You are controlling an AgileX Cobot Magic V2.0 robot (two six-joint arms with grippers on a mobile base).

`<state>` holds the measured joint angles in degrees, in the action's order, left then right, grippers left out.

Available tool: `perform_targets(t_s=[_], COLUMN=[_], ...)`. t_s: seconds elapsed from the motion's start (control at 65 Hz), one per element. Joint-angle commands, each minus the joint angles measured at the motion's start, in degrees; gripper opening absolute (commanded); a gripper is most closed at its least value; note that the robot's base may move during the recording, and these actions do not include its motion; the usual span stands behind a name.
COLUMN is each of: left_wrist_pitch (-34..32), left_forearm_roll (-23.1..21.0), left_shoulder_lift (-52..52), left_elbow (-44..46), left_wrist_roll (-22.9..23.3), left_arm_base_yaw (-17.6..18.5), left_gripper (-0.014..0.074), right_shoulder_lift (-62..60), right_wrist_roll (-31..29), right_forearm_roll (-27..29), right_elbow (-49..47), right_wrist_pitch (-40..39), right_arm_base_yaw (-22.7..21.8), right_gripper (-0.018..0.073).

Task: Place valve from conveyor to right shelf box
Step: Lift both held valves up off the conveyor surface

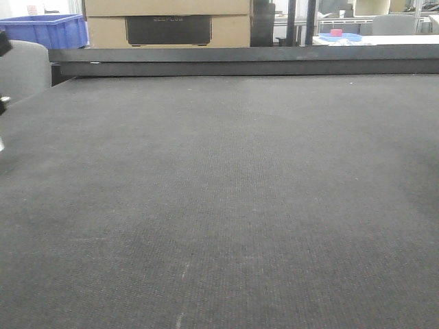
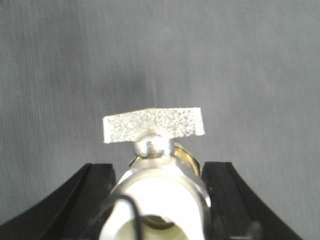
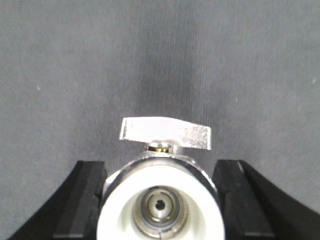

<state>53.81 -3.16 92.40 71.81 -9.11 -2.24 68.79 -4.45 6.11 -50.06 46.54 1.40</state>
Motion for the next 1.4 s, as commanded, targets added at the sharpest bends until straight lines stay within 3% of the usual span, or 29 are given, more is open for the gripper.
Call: perform_targets(t_s=[0.0, 0.277, 0.647, 1.062, 1.385], left_wrist_pitch=[-3.3, -9.6, -11.4, -11.9, -11.5], left_forearm_roll=[-0.1, -0.3, -0.3, -0.6, -0.9], left_shoulder_lift=[-5.9, -22.7, -39.9, -44.0, -43.9], left_elbow=[-4.8, -17.7, -18.7, -14.4, -10.8], left_wrist_roll=[0.5, 0.5, 0.5, 0.5, 0.5], left_arm_base_yaw=[0.3, 0.3, 0.3, 0.3, 0.3], left_gripper=[-0.0111, -0.0111, -0.0111, -0.0111, -0.0111], right_shoulder_lift=[-0.6, -4.1, -19.0, -23.1, -23.1], right_wrist_roll=[-0.2, -0.2, -0.2, -0.2, -0.2], right_forearm_roll=[-0.2, -0.2, -0.2, -0.2, -0.2], right_elbow=[2.1, 5.7, 4.1, -11.8, -13.1], right_wrist_pitch=[-2.9, -2.6, -2.5, 2.7, 1.8], right_arm_base_yaw=[-0.1, -0.1, -0.1, -0.1, -0.1], right_gripper=[-0.0153, -0.0153, -0.0153, -0.0153, -0.0153])
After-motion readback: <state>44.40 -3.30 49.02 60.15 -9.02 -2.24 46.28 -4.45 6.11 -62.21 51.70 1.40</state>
